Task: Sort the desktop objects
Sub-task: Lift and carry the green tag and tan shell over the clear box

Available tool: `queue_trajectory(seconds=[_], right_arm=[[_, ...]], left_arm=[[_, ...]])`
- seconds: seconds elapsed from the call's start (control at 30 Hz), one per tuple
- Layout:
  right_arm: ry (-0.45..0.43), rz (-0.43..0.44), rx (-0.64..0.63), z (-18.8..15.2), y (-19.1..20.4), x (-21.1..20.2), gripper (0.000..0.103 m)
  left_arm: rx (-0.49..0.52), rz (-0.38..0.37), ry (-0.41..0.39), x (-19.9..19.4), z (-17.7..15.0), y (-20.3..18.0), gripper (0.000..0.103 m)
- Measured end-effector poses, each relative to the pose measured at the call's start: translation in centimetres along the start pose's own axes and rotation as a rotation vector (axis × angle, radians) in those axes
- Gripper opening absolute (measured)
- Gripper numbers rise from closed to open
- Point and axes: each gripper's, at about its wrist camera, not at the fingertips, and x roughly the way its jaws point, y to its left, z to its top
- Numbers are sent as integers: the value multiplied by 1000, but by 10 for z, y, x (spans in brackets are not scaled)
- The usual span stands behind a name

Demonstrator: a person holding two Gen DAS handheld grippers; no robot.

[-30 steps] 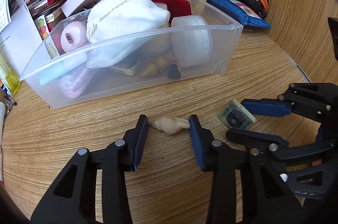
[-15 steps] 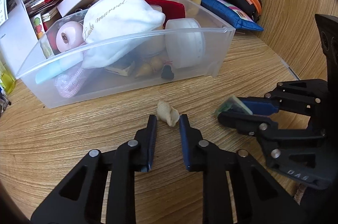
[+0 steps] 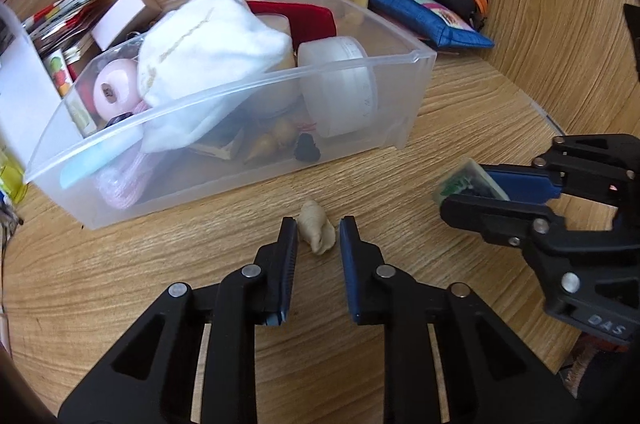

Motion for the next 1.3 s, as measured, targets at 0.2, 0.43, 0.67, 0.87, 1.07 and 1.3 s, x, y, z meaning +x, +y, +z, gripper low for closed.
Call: queue_trajectory(seconds=[0.2,0.43,0.67,0.87,1.07,1.3], right_arm=[[-8,-3,8,-1,-5,-3,15],[-24,-1,23,4,-12,-7,15],[-52,-5,23,15,-14,-12,15],[-77,-12,30,28,-19,-16,15],[-105,-22,18,43,-17,-21,15],[-130,-27,3,61,-13,-22,15]], left_arm=[[11,1,2,8,7,-1,21],[4,-2,-23,3,7,2,16],[-26,4,-71,-15,5,12,16],[-36,2,-134,-38,12,19,16],[-41,12,-185,-53,17,27,16],[-39,46,-212,-63,23,43,16]])
